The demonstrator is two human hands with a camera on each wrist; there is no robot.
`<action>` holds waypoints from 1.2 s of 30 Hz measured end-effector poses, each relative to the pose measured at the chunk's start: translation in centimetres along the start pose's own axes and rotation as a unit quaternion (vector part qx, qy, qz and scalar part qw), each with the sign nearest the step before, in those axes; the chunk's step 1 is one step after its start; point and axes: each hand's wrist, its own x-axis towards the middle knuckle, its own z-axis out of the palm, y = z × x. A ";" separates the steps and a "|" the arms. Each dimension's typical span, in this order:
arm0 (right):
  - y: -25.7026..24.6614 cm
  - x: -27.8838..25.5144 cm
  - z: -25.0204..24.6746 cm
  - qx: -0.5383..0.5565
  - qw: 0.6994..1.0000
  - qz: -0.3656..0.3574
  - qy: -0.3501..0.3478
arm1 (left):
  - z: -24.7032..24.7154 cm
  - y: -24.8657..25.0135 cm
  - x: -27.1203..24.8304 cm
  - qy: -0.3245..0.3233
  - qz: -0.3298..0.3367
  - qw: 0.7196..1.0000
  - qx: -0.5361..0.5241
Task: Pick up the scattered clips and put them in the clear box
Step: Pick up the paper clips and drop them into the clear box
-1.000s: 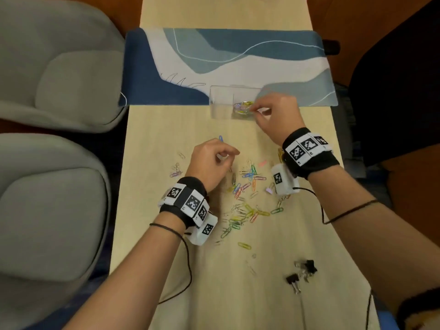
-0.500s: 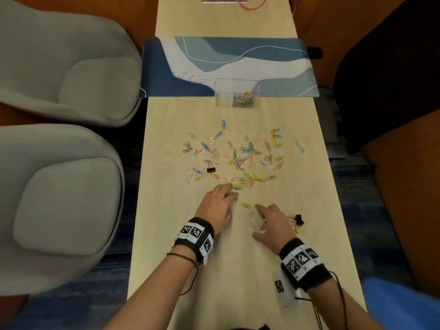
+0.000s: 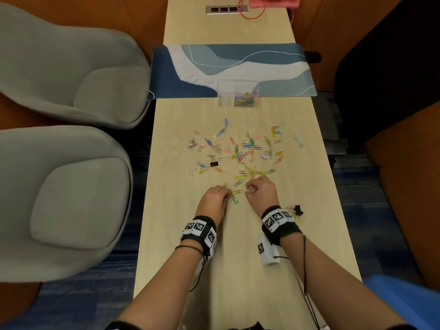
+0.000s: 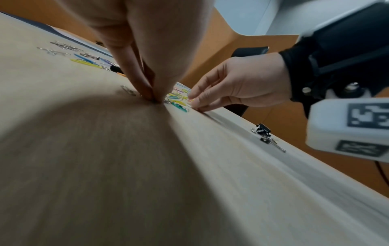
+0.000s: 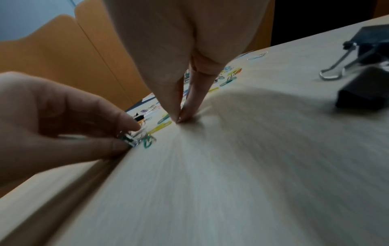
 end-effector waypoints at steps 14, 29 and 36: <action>-1.0 1.9 0.3 -0.216 0.965 -0.134 -0.068 | -0.9 -0.5 2.3 -0.016 -0.099 0.994 0.030; -2.2 5.6 -2.0 -0.243 0.950 -0.095 -0.172 | -3.3 -1.2 5.9 -0.012 -0.172 0.983 -0.061; 0.1 6.4 -5.7 0.176 0.969 0.105 -0.139 | -6.4 -0.2 9.9 0.062 -0.143 0.971 -0.183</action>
